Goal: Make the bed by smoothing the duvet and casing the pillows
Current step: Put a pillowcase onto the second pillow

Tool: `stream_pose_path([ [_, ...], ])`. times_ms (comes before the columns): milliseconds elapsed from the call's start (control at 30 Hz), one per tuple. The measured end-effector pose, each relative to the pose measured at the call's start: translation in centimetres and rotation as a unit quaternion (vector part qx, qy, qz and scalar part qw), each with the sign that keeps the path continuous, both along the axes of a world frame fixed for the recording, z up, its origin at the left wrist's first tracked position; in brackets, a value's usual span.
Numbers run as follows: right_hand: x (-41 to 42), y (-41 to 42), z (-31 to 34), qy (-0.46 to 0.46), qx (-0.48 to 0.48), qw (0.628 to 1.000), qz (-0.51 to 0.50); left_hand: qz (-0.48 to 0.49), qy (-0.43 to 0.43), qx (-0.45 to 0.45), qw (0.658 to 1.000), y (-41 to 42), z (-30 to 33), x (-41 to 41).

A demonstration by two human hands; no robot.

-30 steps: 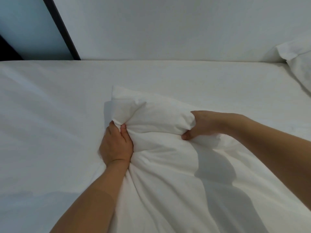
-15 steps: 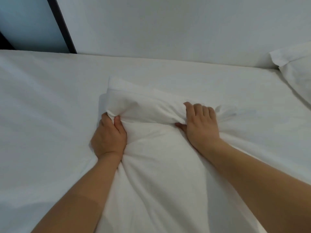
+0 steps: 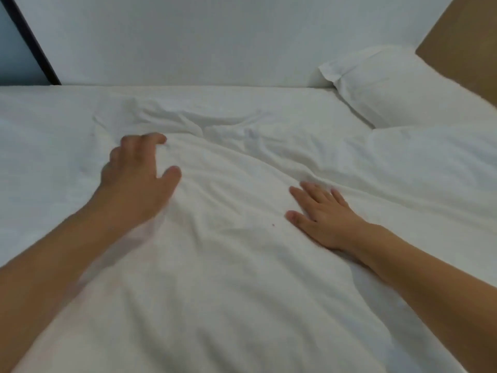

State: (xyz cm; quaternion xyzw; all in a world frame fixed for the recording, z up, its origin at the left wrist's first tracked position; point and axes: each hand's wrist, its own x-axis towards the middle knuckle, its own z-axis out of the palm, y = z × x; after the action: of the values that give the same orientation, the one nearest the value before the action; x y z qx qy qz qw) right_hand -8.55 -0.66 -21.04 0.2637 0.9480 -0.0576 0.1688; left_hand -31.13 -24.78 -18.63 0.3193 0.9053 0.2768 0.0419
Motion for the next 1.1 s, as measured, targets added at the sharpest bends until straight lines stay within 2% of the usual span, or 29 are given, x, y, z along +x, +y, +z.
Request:
stream_pose_path([
  [33, 1.1, -0.1, 0.2, 0.01, -0.001, 1.0, -0.017, -0.121, -0.033, 0.013, 0.992, -1.2, 1.9, 5.4],
  [67, 2.6, -0.7, 0.5, 0.025, 0.001, 0.999, -0.026, -0.237, -0.066, -0.022, 0.969, -2.8, 3.2, 11.1],
  [100, 3.6, -1.3, 0.9, 0.044, 0.008, 0.999, -0.028, -0.324, -0.064, -0.071, 0.941, -4.2, 3.9, 16.0],
  [133, 4.9, -2.2, 1.5, 0.067, 0.023, 0.997, -0.027, -0.375, -0.01, -0.108, 0.921, -5.4, 3.7, 20.1],
  [200, 8.6, -5.0, 3.1, 0.146, 0.082, 0.986, -0.001, -0.423, 0.152, -0.114, 0.886, -7.9, 2.1, 26.3],
  [300, 15.2, -10.4, 5.3, 0.301, 0.175, 0.93, 0.119, -0.357, 0.302, -0.128, 0.875, -10.9, -1.1, 29.2],
  [367, 20.2, -13.6, 5.4, 0.299, 0.187, 0.914, 0.2, -0.284, 0.328, -0.193, 0.88, -12.8, -2.9, 29.5],
  [433, 24.8, -15.9, 4.3, 0.24, 0.187, 0.927, 0.219, -0.229, 0.305, -0.261, 0.887, -14.2, -3.8, 29.7],
  [533, 30.4, -17.3, 1.2, 0.145, 0.235, 0.939, 0.204, -0.171, 0.279, -0.298, 0.897, -14.4, -3.4, 31.8],
  [600, 32.8, -17.2, -0.9, 0.115, 0.249, 0.939, 0.21, -0.209, 0.328, -0.249, 0.887, -14.1, -3.6, 33.8],
  [667, 33.7, -16.8, -2.2, 0.122, 0.251, 0.944, 0.177, -0.239, 0.354, -0.212, 0.879, -14.0, -3.8, 34.3],
  [733, 33.1, -16.5, -2.6, 0.155, 0.258, 0.946, 0.12, -0.217, 0.356, -0.206, 0.885, -13.9, -4.4, 33.0],
  [833, 30.8, -15.7, -2.2, 0.207, 0.266, 0.94, 0.049, -0.157, 0.352, -0.23, 0.894, -13.8, -4.4, 30.6],
  [967, 27.4, -14.1, -2.6, 0.158, 0.24, 0.958, -0.004, -0.104, 0.221, -0.334, 0.91, -12.2, -3.7, 29.9],
  [1033, 25.9, -13.5, -3.5, 0.116, 0.207, 0.971, -0.002, -0.123, 0.194, -0.382, 0.895, -11.3, -4.0, 30.0],
  [1100, 24.7, -12.9, -4.8, 0.1, 0.189, 0.977, -0.005, -0.138, 0.235, -0.391, 0.879, -10.6, -4.7, 30.2],
])
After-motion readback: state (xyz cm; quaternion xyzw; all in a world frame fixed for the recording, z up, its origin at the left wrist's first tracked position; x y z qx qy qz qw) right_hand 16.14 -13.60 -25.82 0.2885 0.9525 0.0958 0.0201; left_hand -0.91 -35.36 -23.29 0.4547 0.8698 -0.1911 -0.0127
